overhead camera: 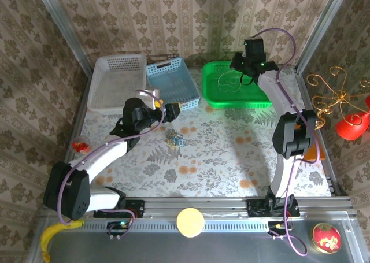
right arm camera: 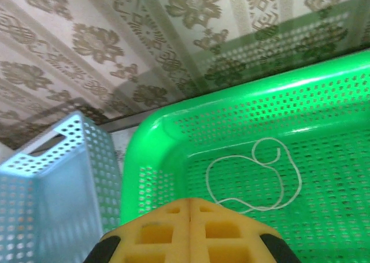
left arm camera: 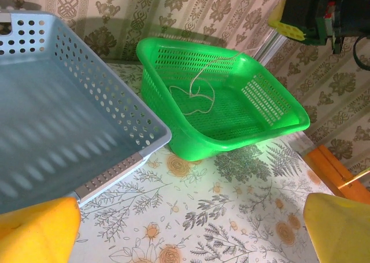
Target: Untangle the cables
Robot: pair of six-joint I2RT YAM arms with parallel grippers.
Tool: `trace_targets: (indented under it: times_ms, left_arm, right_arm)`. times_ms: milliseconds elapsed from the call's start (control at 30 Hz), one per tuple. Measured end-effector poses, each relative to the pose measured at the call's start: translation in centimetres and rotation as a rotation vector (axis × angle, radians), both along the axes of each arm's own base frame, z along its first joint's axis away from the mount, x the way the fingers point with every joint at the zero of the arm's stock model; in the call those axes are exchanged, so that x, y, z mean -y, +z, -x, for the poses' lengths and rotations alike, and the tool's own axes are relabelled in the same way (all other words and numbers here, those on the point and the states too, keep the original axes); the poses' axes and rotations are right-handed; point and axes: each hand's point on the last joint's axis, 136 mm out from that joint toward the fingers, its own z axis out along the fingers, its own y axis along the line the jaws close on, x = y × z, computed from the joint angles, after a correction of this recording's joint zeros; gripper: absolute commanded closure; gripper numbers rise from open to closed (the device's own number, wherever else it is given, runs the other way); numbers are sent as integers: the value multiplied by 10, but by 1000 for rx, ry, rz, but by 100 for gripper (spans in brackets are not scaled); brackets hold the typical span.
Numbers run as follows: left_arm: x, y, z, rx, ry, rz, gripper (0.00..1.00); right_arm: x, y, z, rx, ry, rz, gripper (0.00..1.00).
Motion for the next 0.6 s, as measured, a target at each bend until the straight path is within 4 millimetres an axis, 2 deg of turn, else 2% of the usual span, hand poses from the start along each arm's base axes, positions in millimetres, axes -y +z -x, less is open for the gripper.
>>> trace_targets:
  times_ms: [100, 167, 233, 433, 600]
  left_arm:
    - [0, 0, 0, 0, 0, 0, 0]
    - [0, 0, 0, 0, 0, 0, 0]
    - [0, 1, 1, 0, 0, 0, 0]
    - [-2, 5, 4, 4, 1, 2, 0]
    - [-4, 0, 6, -19, 5, -12, 0]
  right_arm:
    - [5, -12, -4, -36, -4, 52, 54]
    - [7, -14, -7, -46, -4, 74, 48]
    - [7, -13, -6, -57, -3, 81, 46]
    - [1, 8, -6, -22, 24, 77, 46]
    - [-24, 15, 7, -29, 96, 51, 46]
